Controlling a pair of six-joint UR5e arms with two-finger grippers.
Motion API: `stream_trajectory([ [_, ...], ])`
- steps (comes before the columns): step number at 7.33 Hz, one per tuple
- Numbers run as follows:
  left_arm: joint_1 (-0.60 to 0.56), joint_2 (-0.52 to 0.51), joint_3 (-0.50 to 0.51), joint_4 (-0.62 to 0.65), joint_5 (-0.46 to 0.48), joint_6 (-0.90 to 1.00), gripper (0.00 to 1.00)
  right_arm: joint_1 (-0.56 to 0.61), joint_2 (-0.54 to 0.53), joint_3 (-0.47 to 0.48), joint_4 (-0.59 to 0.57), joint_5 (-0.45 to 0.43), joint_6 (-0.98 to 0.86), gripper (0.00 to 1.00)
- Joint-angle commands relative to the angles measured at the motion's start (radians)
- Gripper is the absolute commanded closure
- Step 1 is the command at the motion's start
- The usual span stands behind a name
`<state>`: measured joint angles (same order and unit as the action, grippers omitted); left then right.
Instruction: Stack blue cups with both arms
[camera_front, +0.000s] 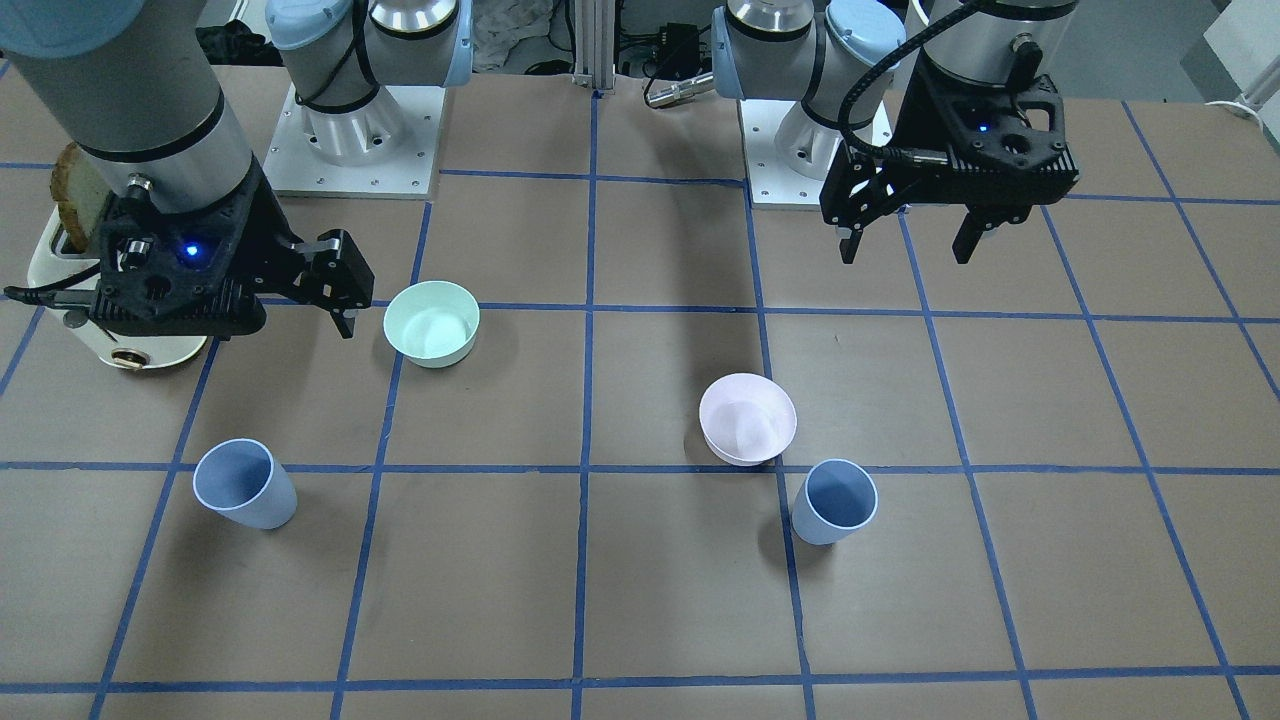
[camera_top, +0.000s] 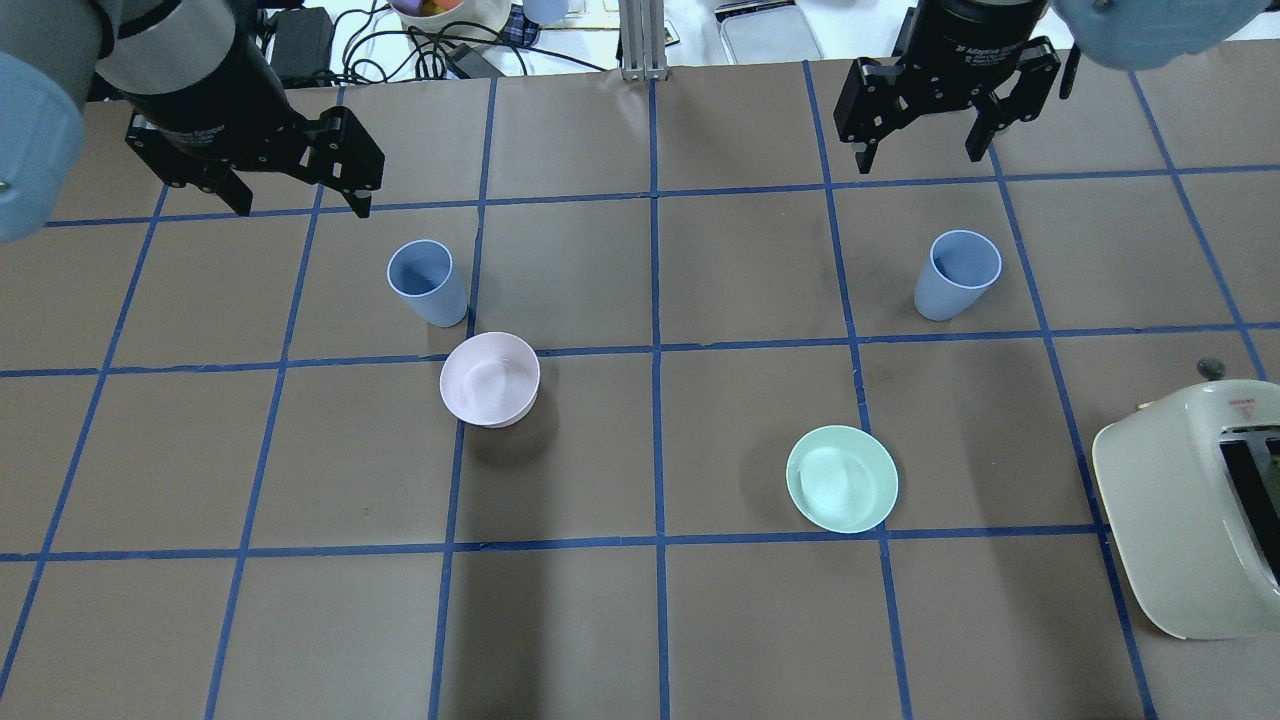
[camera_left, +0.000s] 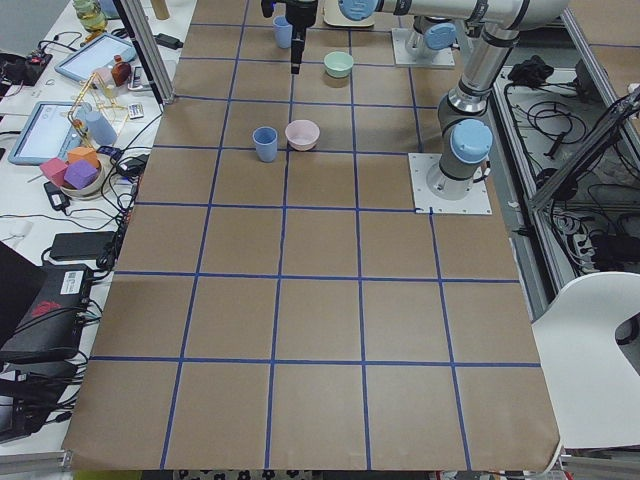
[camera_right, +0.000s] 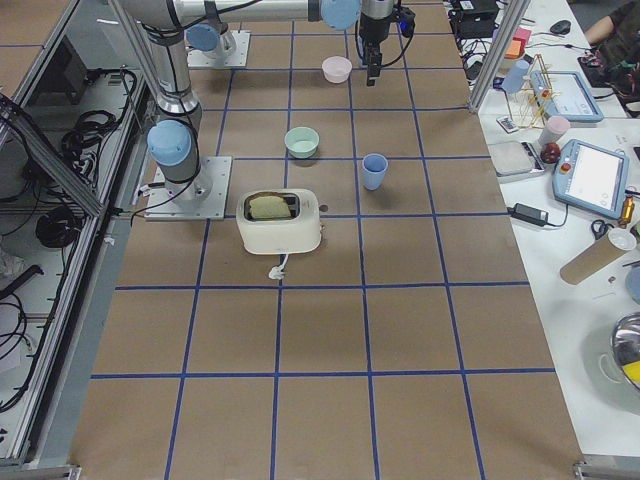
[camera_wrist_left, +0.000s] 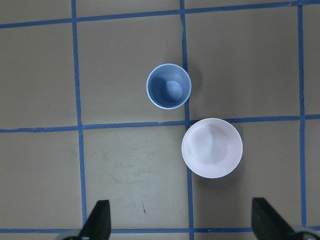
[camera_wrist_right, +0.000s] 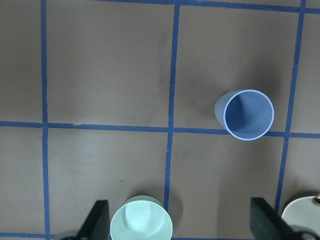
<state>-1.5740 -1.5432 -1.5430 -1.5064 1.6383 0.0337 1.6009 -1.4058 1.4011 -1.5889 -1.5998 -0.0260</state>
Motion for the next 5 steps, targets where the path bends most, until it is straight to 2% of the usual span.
stream_trajectory([
  [1,0.005,-0.009,0.0,0.0,-0.091,-0.015,0.0,0.001,-0.016,0.019,-0.019,0.001,-0.002,0.0],
  [2,0.002,-0.005,0.001,-0.023,-0.116,-0.015,0.0,-0.001,-0.016,0.019,-0.017,0.001,-0.002,0.0],
  [5,0.002,-0.001,0.006,-0.057,-0.092,-0.014,0.0,-0.009,-0.015,0.021,-0.016,0.001,-0.005,0.0],
])
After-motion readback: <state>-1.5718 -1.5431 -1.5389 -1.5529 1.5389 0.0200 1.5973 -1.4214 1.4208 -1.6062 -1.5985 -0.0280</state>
